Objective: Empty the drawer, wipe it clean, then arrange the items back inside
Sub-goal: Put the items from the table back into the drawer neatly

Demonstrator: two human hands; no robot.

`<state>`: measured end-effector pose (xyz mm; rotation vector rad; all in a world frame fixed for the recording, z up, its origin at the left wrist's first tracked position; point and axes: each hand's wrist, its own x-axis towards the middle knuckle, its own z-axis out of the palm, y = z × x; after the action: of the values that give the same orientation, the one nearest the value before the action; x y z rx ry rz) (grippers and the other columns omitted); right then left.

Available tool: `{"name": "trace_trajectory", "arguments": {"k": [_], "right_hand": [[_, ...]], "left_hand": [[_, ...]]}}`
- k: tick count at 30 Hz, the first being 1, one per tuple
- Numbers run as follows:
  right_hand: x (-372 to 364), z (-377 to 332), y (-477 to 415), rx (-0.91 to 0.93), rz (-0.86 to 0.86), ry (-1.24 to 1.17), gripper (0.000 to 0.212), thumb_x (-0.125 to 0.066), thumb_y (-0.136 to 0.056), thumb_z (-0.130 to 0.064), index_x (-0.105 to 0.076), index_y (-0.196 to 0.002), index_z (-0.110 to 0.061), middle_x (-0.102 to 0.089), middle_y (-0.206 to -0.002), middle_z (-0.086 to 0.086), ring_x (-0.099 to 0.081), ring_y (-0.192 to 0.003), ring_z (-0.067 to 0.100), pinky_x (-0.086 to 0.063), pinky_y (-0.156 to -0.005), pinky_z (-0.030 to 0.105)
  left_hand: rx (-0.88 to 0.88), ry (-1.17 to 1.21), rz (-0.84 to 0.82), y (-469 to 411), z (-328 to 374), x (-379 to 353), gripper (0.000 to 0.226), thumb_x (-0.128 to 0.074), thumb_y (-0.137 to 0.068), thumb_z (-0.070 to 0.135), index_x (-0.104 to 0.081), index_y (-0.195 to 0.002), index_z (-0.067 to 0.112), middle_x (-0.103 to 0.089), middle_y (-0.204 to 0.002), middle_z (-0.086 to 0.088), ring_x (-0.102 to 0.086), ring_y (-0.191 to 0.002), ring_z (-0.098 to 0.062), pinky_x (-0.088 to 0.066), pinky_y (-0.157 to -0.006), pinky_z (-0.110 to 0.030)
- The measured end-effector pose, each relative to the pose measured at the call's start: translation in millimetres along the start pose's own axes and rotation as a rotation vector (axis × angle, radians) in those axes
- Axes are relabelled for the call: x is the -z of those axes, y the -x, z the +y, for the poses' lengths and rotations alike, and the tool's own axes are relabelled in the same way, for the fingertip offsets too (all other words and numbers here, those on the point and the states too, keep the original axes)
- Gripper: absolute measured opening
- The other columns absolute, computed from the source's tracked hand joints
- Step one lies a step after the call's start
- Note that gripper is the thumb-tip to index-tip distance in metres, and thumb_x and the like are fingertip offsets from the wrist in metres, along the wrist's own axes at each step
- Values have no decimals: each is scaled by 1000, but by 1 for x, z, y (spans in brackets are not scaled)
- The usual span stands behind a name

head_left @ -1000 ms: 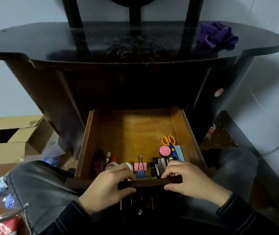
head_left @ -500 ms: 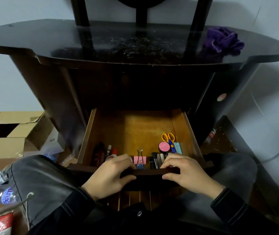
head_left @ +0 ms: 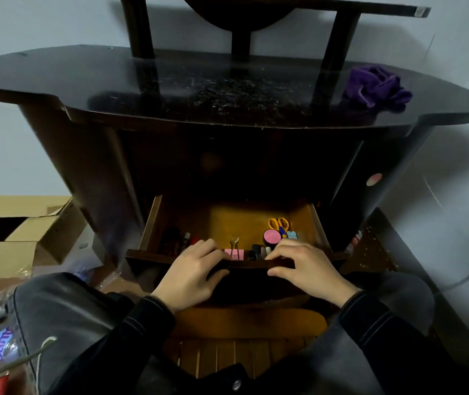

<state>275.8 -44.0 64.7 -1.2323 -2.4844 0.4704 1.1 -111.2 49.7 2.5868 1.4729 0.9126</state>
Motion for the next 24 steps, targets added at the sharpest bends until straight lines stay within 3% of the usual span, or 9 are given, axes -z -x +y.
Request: {"name": "trace_trajectory", "arguments": {"k": [5, 8, 10, 12, 14, 16, 20, 24], "right_hand": [[-6, 14, -21, 43, 104, 119, 28, -70, -88, -48, -70, -108, -28, -60, -112, -16, -51, -110, 7, -46, -90, 30], [-15, 18, -30, 47, 287, 235, 34, -73, -85, -50, -73, -107, -23, -62, -109, -10, -55, -107, 18, -47, -91, 38], [-24, 20, -32, -47, 464, 310, 46, -72, -80, -59, -71, -108, -22, -60, -111, -5, -55, -107, 23, -45, -89, 38], [-37, 17, -31, -224, 605, 308, 69, -70, -76, -69, -64, -122, -19, -54, -127, 2, -51, -119, 26, -42, -98, 40], [-55, 7, -28, -421, 691, 183, 95, -68, -72, -74, -46, -143, -15, -40, -150, 7, -40, -138, 27, -38, -111, 43], [-72, -5, -29, -564, 752, -50, 113, -72, -70, -71, -26, -155, -13, -21, -163, 9, -30, -147, 29, -41, -113, 47], [-87, -14, -42, -678, 765, -437, 123, -73, -70, -68, -4, -160, -21, 0, -169, 1, -18, -153, 29, -47, -103, 41], [-83, -5, -64, -670, 740, -519, 125, -73, -73, -67, 2, -161, -20, 6, -169, 0, -12, -154, 27, -44, -106, 37]], "left_hand": [[-4, -68, 67, -16, -20, -9, 21, -66, -92, 26, -68, -107, 10, -58, -106, -3, -56, -87, -22, -50, -77, -40], [83, -140, 170, -25, -33, -19, 28, -67, -91, 33, -68, -102, 8, -57, -106, -5, -54, -89, -25, -48, -75, -42], [227, -205, 298, -25, -38, -28, 37, -69, -88, 43, -68, -103, 9, -57, -112, -7, -54, -103, -28, -47, -85, -43], [425, -230, 446, -19, -36, -41, 54, -71, -83, 51, -64, -117, 10, -53, -128, -11, -48, -124, -32, -41, -103, -44], [630, -149, 579, -13, -28, -54, 76, -71, -82, 56, -49, -137, 9, -40, -146, -14, -35, -140, -32, -34, -115, -45], [801, 6, 656, -13, -18, -64, 94, -70, -83, 60, -30, -151, 9, -22, -160, -11, -21, -150, -27, -32, -118, -48], [1005, 323, 665, -27, -9, -72, 116, -68, -75, 68, -2, -158, 20, 4, -166, 6, -10, -153, -25, -37, -114, -48], [1028, 361, 595, -45, -23, -72, 123, -69, -74, 66, 4, -159, 16, 12, -166, 4, -3, -154, -26, -36, -116, -45]]}}
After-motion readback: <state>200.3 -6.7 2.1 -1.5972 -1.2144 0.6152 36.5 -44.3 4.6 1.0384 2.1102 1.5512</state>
